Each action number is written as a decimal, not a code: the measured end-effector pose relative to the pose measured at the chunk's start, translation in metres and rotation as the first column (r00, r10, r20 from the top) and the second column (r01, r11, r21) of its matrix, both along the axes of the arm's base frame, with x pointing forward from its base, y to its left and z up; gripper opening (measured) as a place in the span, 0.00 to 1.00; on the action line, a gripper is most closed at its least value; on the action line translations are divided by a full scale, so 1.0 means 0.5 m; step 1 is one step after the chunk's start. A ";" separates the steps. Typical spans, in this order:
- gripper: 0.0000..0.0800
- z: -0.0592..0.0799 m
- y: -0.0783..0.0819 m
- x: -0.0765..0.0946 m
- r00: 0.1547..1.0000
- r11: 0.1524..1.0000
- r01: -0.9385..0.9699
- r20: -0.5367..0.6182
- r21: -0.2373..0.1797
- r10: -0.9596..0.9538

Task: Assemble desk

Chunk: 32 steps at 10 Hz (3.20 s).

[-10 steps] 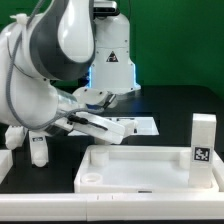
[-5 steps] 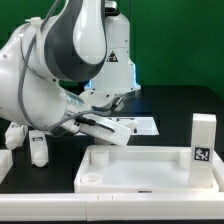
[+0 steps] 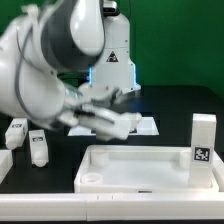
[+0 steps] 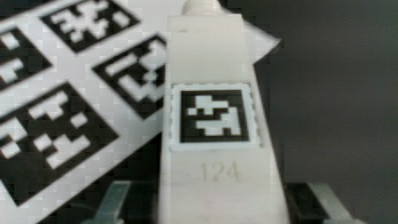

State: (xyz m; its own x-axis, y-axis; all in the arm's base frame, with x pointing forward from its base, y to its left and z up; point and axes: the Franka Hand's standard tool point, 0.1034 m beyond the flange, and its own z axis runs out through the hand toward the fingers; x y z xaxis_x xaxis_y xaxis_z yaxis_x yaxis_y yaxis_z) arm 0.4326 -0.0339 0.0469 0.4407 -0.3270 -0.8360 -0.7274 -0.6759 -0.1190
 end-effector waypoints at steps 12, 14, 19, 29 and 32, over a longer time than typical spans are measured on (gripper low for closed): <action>0.36 0.194 -0.034 0.185 0.686 0.893 0.095 0.679 -0.440 0.261; 0.36 0.194 -0.044 0.198 0.624 0.853 0.146 0.716 -0.501 0.313; 0.36 0.246 -0.043 0.289 0.364 0.751 0.203 0.761 -0.628 0.538; 0.36 0.237 -0.060 0.362 0.285 0.708 0.244 0.747 -0.663 0.601; 0.36 0.216 -0.046 0.393 0.268 0.704 0.229 0.739 -0.672 0.618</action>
Offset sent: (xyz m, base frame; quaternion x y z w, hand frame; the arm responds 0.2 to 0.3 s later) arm -0.0365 0.0062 -0.0269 -0.0880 0.2258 0.0822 0.9667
